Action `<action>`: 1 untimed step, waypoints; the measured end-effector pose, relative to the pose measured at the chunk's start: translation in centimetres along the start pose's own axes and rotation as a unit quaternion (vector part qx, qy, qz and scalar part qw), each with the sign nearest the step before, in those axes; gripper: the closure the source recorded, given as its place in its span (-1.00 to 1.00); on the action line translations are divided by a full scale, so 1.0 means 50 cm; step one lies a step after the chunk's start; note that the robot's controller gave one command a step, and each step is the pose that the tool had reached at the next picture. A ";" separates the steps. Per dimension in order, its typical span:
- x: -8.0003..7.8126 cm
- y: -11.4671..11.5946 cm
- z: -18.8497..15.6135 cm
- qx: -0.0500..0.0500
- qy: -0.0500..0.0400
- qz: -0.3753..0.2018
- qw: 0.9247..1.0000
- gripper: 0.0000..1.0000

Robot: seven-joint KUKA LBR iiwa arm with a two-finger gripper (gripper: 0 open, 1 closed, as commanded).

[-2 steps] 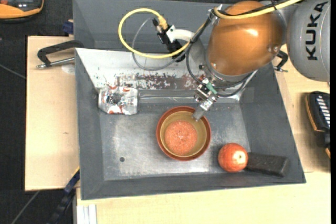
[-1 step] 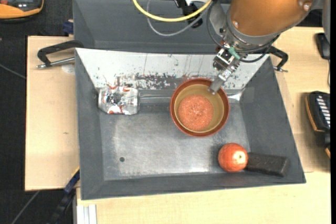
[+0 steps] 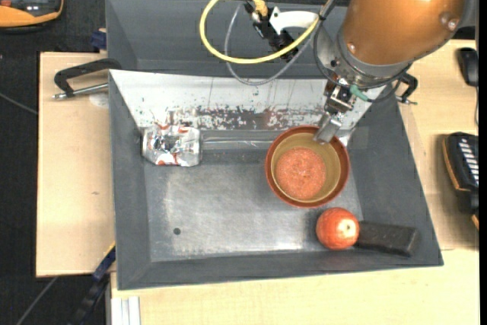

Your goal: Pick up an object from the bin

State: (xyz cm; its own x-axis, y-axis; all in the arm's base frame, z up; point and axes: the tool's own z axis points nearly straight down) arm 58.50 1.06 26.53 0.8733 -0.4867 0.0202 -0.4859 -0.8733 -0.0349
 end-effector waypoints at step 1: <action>-0.001 0.013 0.053 0.000 -0.002 -0.194 0.981 1.00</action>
Offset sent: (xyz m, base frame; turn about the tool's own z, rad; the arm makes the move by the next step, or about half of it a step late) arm -0.0025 -0.0057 -0.0250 -0.3930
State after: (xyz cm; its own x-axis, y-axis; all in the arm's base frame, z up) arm 58.21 0.57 23.88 0.9927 -0.1176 0.0282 -0.1169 -0.9928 -0.0259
